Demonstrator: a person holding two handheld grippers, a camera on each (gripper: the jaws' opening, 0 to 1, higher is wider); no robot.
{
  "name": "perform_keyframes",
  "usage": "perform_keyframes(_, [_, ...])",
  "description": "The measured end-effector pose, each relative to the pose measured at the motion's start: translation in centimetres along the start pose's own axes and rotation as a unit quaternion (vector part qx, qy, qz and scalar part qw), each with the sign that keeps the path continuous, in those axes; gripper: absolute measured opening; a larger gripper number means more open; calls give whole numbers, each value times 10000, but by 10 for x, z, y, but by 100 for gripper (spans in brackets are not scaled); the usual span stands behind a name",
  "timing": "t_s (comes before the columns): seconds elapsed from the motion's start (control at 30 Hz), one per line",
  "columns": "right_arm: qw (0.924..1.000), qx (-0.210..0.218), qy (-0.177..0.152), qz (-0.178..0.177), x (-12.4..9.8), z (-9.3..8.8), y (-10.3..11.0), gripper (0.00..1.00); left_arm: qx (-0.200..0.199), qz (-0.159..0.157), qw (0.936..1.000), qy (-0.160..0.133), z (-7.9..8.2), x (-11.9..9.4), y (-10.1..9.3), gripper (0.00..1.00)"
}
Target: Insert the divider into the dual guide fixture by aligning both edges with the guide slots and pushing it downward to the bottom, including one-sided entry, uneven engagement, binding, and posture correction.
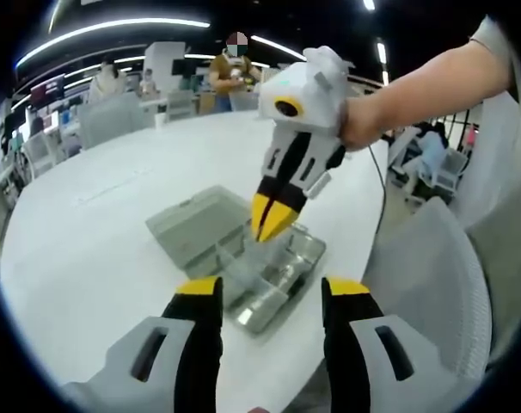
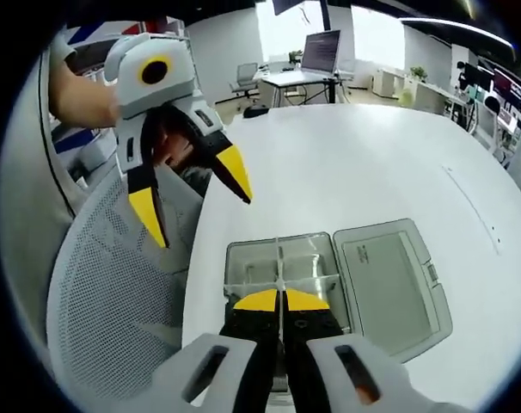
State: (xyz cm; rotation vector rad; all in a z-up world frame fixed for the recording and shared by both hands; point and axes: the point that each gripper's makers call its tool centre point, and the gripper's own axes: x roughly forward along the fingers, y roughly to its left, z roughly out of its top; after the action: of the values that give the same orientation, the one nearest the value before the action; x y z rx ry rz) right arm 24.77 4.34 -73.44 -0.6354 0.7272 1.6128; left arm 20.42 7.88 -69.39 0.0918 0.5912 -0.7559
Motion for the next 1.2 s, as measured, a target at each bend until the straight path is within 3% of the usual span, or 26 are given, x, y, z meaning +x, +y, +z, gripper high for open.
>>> perform_keyframes(0.23, [9998,180,-91,19,1,-1,-1,0,11,22,10000,1,-1,-2,2,44])
perform_keyframes(0.43, [10000,-63,-41,17,3,-1,0,0,20,30,10000,12,-1,-3,1,44])
perform_keyframes(1.2, [9998,-175,121,66,18,-17,0,0,9,36,10000,56,-3,-4,2,44])
